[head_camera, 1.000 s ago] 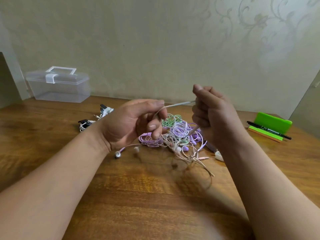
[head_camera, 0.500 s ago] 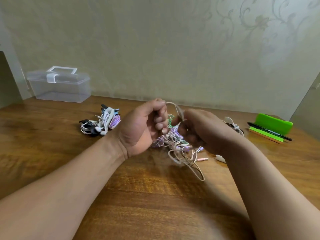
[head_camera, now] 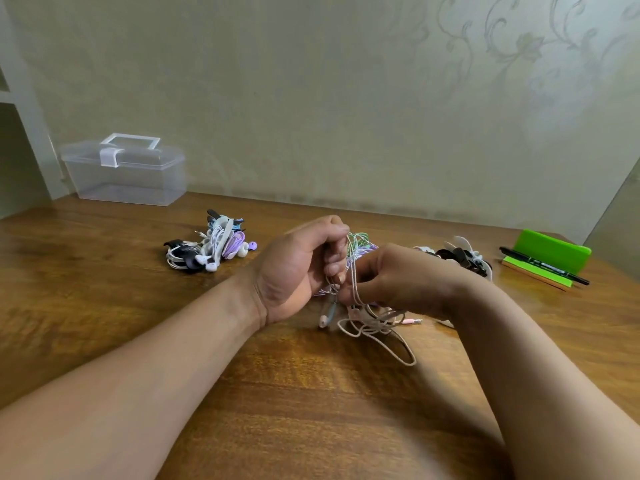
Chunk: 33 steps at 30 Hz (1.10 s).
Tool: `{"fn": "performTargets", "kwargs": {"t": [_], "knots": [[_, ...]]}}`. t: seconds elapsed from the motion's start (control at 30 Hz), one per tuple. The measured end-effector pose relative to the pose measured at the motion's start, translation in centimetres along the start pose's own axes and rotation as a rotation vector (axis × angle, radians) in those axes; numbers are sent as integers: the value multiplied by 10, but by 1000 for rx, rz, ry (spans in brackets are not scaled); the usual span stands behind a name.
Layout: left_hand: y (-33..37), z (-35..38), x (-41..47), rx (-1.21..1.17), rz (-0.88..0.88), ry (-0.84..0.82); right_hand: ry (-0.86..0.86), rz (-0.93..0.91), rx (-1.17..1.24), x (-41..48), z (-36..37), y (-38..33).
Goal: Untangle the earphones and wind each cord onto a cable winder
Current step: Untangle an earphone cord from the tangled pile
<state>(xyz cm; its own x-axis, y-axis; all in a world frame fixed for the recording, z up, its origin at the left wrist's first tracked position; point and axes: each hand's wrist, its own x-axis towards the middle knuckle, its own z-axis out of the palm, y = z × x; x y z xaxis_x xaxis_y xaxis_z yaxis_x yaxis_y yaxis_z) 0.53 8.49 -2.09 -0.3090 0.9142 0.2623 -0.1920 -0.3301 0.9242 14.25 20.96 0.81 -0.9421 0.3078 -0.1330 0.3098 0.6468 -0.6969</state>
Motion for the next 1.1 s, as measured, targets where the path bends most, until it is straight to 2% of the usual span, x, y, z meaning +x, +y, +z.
{"fn": "performTargets", "kwargs": {"t": [0.17,0.43,0.63,0.77,0.87,0.93,1.0,1.1], "knots": [[2,2,-1,13,2,-20,7,25,107,-1,-8,5],[6,0,0,-47,49,-11,100,-46,90,-2,-6,0],[30,-11,-4,-53,75,-28,86,-27,290,-6,-11,0],[43,-17,-11,129,72,-68,-41,1,323,-17,-16,-3],[43,-12,-15,458,4,-66,-30,-32,536,-15,-18,-5],[38,-7,-16,653,-19,-52,-107,-74,640,-11,-16,-4],[34,-3,-17,730,-35,-54,-131,-109,579,-10,-11,-6],[33,-3,-16,736,-62,-55,-57,-120,472,-11,-12,-5]]}}
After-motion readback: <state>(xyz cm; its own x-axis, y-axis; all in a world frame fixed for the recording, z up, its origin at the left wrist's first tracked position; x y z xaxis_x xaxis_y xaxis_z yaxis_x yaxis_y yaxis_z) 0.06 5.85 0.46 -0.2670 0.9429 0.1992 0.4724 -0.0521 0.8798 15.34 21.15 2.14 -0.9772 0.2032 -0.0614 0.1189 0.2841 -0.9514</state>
